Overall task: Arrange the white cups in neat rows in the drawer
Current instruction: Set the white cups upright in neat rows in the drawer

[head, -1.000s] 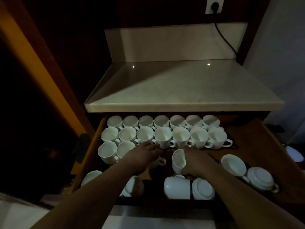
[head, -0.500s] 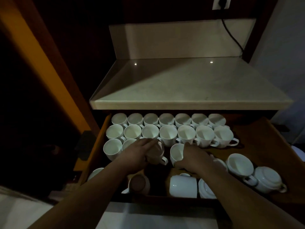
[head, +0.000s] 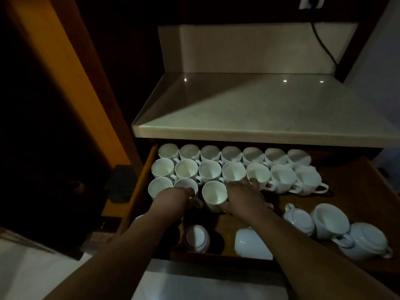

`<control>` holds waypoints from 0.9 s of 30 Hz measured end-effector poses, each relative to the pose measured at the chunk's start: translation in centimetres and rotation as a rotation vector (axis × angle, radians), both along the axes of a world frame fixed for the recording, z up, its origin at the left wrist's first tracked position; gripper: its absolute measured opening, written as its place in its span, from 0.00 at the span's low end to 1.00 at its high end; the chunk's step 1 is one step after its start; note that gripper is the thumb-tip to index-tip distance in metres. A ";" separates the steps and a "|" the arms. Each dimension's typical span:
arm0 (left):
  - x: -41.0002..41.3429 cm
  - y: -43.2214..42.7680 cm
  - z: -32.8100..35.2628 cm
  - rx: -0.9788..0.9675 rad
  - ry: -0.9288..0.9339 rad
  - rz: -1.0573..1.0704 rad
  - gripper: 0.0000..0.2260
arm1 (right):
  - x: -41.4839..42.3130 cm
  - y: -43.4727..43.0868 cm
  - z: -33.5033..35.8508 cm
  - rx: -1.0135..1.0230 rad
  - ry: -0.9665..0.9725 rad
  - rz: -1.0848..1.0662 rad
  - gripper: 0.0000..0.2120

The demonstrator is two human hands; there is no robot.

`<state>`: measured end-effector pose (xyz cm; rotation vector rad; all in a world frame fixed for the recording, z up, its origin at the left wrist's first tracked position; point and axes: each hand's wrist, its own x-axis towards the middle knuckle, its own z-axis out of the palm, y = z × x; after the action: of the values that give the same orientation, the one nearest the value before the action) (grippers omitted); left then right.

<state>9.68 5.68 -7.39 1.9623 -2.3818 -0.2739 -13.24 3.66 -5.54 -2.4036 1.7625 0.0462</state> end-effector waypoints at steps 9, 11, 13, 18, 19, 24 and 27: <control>0.0 -0.2 -0.1 -0.008 -0.054 -0.020 0.12 | 0.7 -0.5 0.0 0.075 -0.062 -0.007 0.29; -0.3 -0.3 -0.2 -0.010 -0.033 -0.005 0.16 | -0.5 -0.4 0.8 0.072 -0.165 -0.047 0.32; -0.6 -0.3 -0.3 -0.044 0.008 0.002 0.22 | -3.1 -0.3 1.7 0.092 -0.217 -0.131 0.36; -2.7 -1.3 -0.5 -0.311 -0.028 -0.202 0.25 | -8.0 1.5 2.8 0.281 -0.179 -0.160 0.30; -3.3 -1.6 -0.4 -0.342 -0.034 -0.268 0.22 | -8.0 1.8 2.7 0.297 -0.178 -0.170 0.27; -4.9 -2.3 -0.9 -0.243 -0.030 -0.435 0.16 | -7.3 0.8 0.5 0.225 -0.212 -0.196 0.35; -4.9 -2.5 -1.7 -0.259 -0.181 -0.430 0.17 | -6.4 0.6 0.1 0.197 -0.251 -0.214 0.32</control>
<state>4.79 3.19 -9.08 1.4091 -2.7683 0.2024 -19.66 4.29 -5.41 -1.9793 1.7919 -0.0987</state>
